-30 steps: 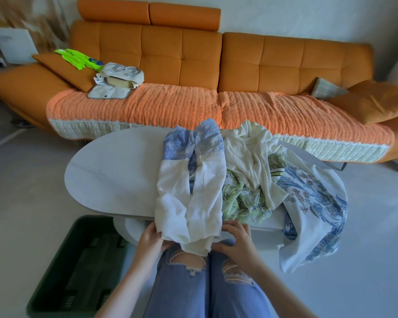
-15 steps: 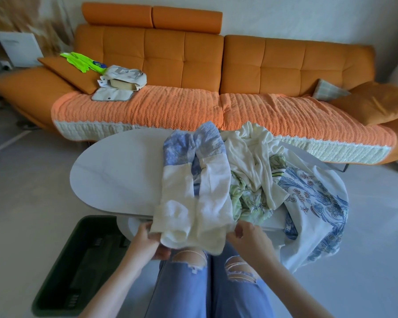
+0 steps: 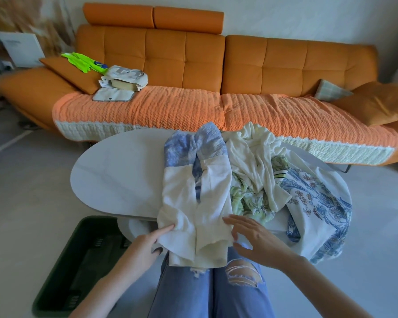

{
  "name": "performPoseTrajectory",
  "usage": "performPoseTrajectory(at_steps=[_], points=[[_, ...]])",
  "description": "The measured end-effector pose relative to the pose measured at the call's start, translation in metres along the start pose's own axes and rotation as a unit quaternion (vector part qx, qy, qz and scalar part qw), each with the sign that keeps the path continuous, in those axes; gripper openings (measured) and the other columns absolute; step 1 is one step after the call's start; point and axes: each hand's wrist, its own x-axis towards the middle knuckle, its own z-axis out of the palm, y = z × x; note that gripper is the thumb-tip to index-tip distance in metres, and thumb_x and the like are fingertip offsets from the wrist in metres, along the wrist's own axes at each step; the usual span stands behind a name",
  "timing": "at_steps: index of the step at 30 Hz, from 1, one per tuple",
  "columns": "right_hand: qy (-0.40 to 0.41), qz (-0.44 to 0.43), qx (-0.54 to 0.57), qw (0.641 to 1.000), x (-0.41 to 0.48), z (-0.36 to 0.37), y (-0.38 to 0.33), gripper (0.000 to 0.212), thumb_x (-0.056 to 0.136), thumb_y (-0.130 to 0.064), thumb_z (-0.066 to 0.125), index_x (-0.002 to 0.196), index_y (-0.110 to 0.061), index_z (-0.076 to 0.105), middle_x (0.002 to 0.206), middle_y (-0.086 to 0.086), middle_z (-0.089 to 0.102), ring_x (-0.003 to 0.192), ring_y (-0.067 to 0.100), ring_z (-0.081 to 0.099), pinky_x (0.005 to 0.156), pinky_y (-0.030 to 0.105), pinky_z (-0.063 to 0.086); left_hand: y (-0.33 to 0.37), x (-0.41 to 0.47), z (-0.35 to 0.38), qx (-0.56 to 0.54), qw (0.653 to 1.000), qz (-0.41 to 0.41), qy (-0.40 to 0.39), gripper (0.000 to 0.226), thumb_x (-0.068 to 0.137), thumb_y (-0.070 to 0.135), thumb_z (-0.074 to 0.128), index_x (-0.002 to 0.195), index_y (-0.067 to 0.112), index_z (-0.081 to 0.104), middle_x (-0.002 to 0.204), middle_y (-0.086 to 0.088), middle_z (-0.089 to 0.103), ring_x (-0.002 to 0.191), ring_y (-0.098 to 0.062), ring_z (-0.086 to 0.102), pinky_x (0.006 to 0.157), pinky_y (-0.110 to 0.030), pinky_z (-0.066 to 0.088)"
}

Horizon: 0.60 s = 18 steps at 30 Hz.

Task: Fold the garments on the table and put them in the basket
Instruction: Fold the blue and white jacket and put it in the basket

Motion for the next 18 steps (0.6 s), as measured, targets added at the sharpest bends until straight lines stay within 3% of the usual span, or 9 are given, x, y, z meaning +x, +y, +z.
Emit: performPoseTrajectory(at_steps=[2,4,7,9,11,14,16,18], points=[[-0.022,0.000,-0.007,1.000,0.004,-0.002,0.003,0.050,0.080,-0.009,0.054,0.126,-0.026,0.041,0.136,-0.007,0.048,0.130,0.001,0.036,0.113,0.024,0.027,-0.002,0.004,0.000,0.047,0.998,0.020,0.036,0.073,0.083,0.000,0.063,0.133,0.048,0.039,0.108,0.005,0.067,0.090,-0.012,0.064,0.074,-0.019,0.049],[0.003,-0.029,-0.048,0.998,0.011,0.001,0.008,0.069,0.068,0.011,0.051,0.129,-0.019,0.041,0.133,-0.003,0.048,0.127,0.009,0.039,0.109,0.030,0.033,-0.003,0.009,-0.001,0.107,0.986,0.075,0.099,0.088,0.073,-0.008,0.066,0.138,0.044,0.035,0.092,0.003,0.064,0.080,-0.011,0.061,0.065,-0.018,0.047],[0.015,-0.094,-0.133,0.987,0.022,0.008,0.013,0.076,0.065,0.010,0.062,0.132,-0.018,0.041,0.143,-0.001,0.042,0.131,0.017,0.039,0.110,0.034,0.034,-0.011,0.017,0.003,0.171,0.967,0.127,0.142,0.098,0.053,-0.013,0.075,0.136,0.030,0.044,0.096,0.002,0.054,0.080,-0.015,0.057,0.063,-0.019,0.046],[0.019,-0.122,-0.159,0.979,0.028,0.011,0.015,0.071,0.068,0.006,0.059,0.133,-0.018,0.043,0.147,0.001,0.038,0.135,0.020,0.036,0.113,0.037,0.029,-0.011,0.022,0.007,0.190,0.956,0.158,0.158,0.095,0.049,-0.016,0.074,0.130,0.027,0.048,0.104,0.000,0.045,0.088,-0.016,0.051,0.069,-0.021,0.048],[0.027,-0.148,-0.167,0.974,0.033,0.015,0.014,0.062,0.072,0.004,0.047,0.130,-0.017,0.047,0.148,0.003,0.038,0.137,0.023,0.034,0.115,0.039,0.025,-0.013,0.027,0.009,0.191,0.950,0.189,0.162,0.088,0.054,-0.016,0.071,0.127,0.027,0.050,0.116,-0.004,0.043,0.101,-0.017,0.045,0.085,-0.028,0.046],[0.026,-0.183,-0.161,0.970,0.041,0.019,0.020,0.042,0.081,-0.003,0.043,0.117,-0.016,0.060,0.142,0.003,0.047,0.135,0.022,0.038,0.113,0.040,0.030,-0.018,0.037,0.009,0.212,0.939,0.242,0.119,0.068,0.073,-0.006,0.051,0.131,0.030,0.049,0.138,0.000,0.041,0.126,-0.016,0.039,0.106,-0.028,0.029],[0.047,-0.181,-0.126,0.974,0.047,0.018,0.023,0.026,0.087,-0.014,0.050,0.107,-0.017,0.068,0.131,0.000,0.058,0.128,0.019,0.048,0.112,0.039,0.032,-0.019,0.047,0.005,0.221,0.929,0.285,0.090,0.060,0.080,0.002,0.044,0.131,0.031,0.051,0.142,0.009,0.043,0.134,-0.009,0.035,0.109,-0.024,0.023],[0.065,-0.130,-0.055,0.988,0.053,0.012,0.021,0.023,0.086,-0.021,0.056,0.104,-0.017,0.071,0.117,-0.003,0.067,0.115,0.012,0.059,0.109,0.033,0.035,-0.019,0.059,-0.001,0.191,0.928,0.303,0.104,0.054,0.080,0.000,0.050,0.127,0.026,0.058,0.136,0.009,0.053,0.130,-0.006,0.042,0.107,-0.023,0.028]])
